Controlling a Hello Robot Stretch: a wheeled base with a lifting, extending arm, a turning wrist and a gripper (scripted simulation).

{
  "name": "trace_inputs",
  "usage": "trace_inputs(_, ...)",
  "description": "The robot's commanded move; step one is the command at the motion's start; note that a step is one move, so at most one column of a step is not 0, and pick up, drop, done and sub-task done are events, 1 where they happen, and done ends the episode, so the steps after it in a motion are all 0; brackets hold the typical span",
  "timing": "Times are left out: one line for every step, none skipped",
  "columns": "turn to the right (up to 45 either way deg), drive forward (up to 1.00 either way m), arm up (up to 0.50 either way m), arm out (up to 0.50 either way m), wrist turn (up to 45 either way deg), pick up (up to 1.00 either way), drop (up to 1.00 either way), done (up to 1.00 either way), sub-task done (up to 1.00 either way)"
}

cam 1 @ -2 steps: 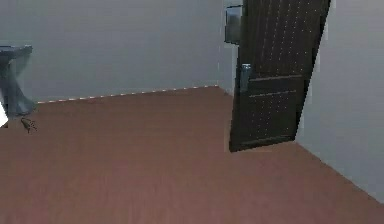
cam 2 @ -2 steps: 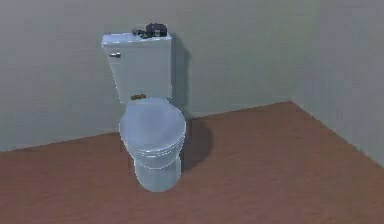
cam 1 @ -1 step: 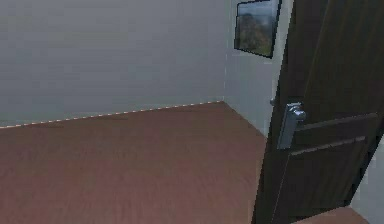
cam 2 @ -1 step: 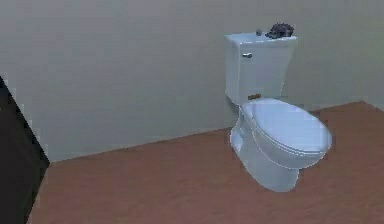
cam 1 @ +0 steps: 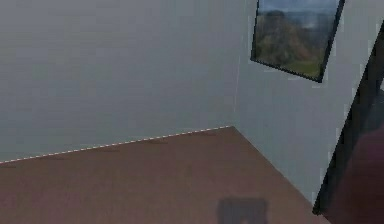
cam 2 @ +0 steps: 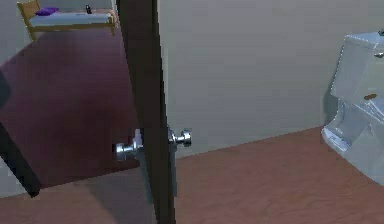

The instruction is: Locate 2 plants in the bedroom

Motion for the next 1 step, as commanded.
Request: trace_inputs(12.0, 0.00, 0.00, 0.00, 0.0, 0.00, 0.00, 0.00, 0.00)
